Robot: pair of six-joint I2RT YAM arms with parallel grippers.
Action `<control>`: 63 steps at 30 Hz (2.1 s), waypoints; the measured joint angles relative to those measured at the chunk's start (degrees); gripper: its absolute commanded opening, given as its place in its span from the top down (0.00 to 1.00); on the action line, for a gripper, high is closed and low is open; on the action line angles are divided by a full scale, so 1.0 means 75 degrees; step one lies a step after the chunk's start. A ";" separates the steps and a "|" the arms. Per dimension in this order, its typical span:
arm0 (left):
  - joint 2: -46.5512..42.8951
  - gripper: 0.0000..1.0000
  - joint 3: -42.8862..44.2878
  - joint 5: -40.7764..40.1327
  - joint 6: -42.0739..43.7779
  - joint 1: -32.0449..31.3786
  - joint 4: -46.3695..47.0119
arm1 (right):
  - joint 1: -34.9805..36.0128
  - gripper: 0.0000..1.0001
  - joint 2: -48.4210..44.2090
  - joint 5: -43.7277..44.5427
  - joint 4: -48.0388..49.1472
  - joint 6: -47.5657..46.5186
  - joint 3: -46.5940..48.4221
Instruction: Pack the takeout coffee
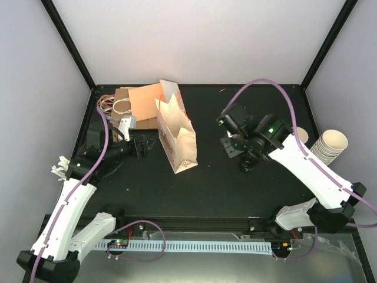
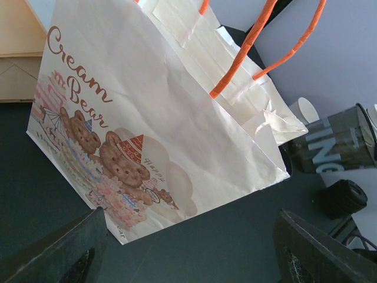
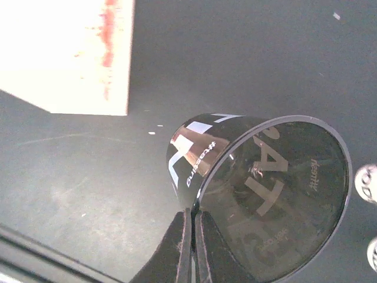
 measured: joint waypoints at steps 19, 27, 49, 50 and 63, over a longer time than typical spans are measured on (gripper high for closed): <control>-0.0003 0.21 0.0055 -0.0166 0.0125 0.0000 -0.0210 | 0.4234 0.98 0.1046 -0.0204 0.0944 -0.0571 -0.1204; -0.0064 0.21 0.0055 -0.0187 0.0128 0.0000 -0.0224 | 0.4648 0.98 0.1886 0.0026 0.1751 -0.0664 -0.1448; -0.0204 0.20 0.0055 -0.0216 0.0134 -0.0003 -0.0367 | 0.4843 0.92 0.2637 0.0347 0.2637 -0.0941 -0.1953; -0.0204 0.21 0.0055 -0.0216 0.0134 0.0000 -0.0367 | 0.4843 0.90 0.2637 0.0358 0.2646 -0.0941 -0.1964; -0.0204 0.20 0.0055 -0.0216 0.0134 0.0000 -0.0391 | 0.4846 0.85 0.2518 0.0029 0.2850 -0.0973 -0.2180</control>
